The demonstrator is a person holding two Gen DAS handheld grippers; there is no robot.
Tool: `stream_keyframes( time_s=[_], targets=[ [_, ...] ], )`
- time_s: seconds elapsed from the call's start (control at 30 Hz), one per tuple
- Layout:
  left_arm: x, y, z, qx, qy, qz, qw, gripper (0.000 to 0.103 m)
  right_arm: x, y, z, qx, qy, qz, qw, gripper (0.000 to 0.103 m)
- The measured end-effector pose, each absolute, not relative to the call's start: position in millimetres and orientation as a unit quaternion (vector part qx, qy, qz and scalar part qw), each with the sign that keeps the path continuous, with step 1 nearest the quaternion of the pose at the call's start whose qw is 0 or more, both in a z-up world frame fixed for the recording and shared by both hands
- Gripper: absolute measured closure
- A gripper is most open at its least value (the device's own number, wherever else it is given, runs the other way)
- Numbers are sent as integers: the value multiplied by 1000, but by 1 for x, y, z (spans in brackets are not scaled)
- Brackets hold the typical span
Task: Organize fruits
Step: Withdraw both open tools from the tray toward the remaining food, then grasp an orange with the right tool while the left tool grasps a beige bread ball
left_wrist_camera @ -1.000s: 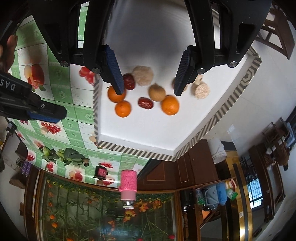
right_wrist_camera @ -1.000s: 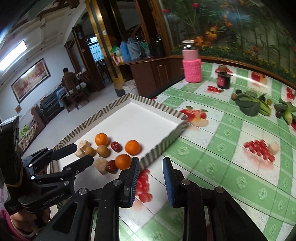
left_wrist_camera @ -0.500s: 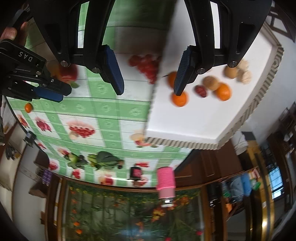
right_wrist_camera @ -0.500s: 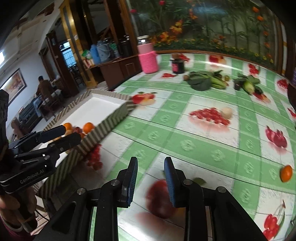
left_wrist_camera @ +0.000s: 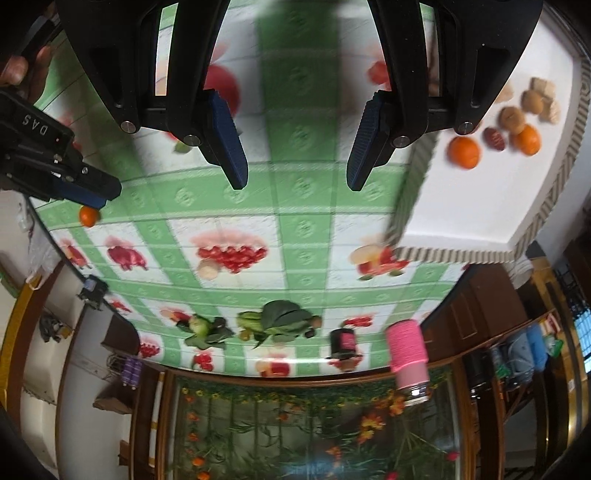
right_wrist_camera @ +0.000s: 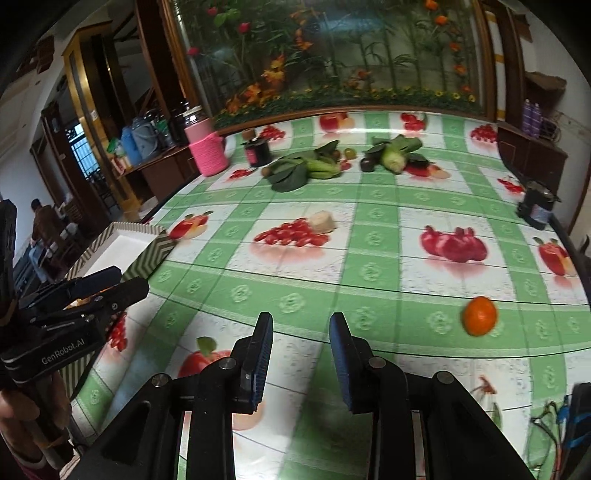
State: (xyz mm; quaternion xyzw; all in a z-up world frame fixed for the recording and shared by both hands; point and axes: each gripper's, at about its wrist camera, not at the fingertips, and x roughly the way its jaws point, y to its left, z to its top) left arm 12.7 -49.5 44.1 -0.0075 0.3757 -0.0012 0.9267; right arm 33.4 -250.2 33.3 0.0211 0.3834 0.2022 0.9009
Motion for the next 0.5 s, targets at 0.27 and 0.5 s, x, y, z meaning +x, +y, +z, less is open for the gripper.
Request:
stream_keyframes(
  time_s=[0.27, 0.5],
  targets=[
    [34, -78, 42, 10, 376, -12, 927, 47, 37, -287, 35, 32, 381, 168, 908, 67],
    [49, -95, 40, 20, 374, -13, 927, 47, 38, -304, 37, 20, 377, 141, 915, 66]
  ],
)
